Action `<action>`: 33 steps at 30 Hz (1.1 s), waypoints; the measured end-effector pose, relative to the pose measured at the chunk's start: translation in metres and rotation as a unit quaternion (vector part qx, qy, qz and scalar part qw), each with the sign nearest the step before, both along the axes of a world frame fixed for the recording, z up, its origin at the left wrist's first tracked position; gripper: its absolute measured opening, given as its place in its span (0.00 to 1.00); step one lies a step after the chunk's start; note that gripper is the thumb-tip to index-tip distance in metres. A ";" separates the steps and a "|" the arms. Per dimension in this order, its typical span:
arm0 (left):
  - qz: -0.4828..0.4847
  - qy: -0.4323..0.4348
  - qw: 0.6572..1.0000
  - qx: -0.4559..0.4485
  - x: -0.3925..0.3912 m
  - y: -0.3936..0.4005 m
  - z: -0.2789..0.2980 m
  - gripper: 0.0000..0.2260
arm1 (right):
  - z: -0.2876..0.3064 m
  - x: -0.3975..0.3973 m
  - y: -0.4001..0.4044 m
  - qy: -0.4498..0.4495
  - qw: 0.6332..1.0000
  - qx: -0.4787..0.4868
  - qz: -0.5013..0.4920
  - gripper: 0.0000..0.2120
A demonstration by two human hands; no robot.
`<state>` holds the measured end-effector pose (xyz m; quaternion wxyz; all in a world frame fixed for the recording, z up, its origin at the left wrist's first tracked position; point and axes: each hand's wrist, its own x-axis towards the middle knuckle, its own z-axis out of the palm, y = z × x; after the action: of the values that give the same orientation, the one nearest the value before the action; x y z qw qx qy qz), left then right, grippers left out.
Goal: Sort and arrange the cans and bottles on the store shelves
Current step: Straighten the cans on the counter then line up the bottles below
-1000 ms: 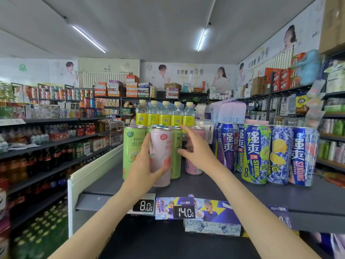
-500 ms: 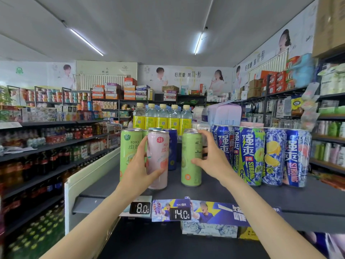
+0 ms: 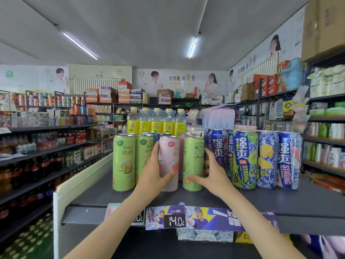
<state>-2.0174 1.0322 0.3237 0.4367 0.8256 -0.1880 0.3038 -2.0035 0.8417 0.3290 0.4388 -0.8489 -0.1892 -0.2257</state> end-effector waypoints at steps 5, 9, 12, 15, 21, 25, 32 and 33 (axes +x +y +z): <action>0.079 -0.020 0.996 0.037 0.001 -0.015 0.001 0.43 | -0.002 0.002 0.006 -0.044 0.998 -0.033 -0.029 0.50; 0.136 -0.015 0.986 0.092 -0.008 -0.022 0.000 0.42 | -0.005 0.001 0.008 -0.052 0.997 -0.048 -0.040 0.52; 0.138 -0.048 0.982 0.121 -0.019 -0.009 0.003 0.37 | 0.000 -0.003 0.001 -0.084 0.994 -0.040 -0.051 0.50; 0.173 -0.199 0.958 0.117 -0.028 0.017 0.012 0.25 | 0.026 -0.014 0.003 -0.194 0.976 -0.066 -0.073 0.40; 0.337 -0.208 0.913 0.102 -0.020 0.054 0.029 0.36 | 0.090 -0.017 0.038 -0.122 0.911 -0.392 -0.035 0.40; 0.348 -0.156 0.903 0.197 -0.007 0.063 0.026 0.37 | 0.097 -0.005 0.051 -0.137 0.878 -0.457 -0.044 0.37; 0.357 -0.216 0.882 0.221 0.003 0.073 0.026 0.27 | 0.096 0.000 0.063 -0.179 0.851 -0.487 -0.079 0.30; 0.355 -0.225 0.879 0.225 0.003 0.074 0.026 0.28 | 0.096 0.004 0.068 -0.178 0.847 -0.494 -0.085 0.30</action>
<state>-2.0142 1.1061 0.3500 0.0480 0.8226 -0.0391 0.5652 -1.9999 0.9092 0.4249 -0.1002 -0.9118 -0.2771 -0.2860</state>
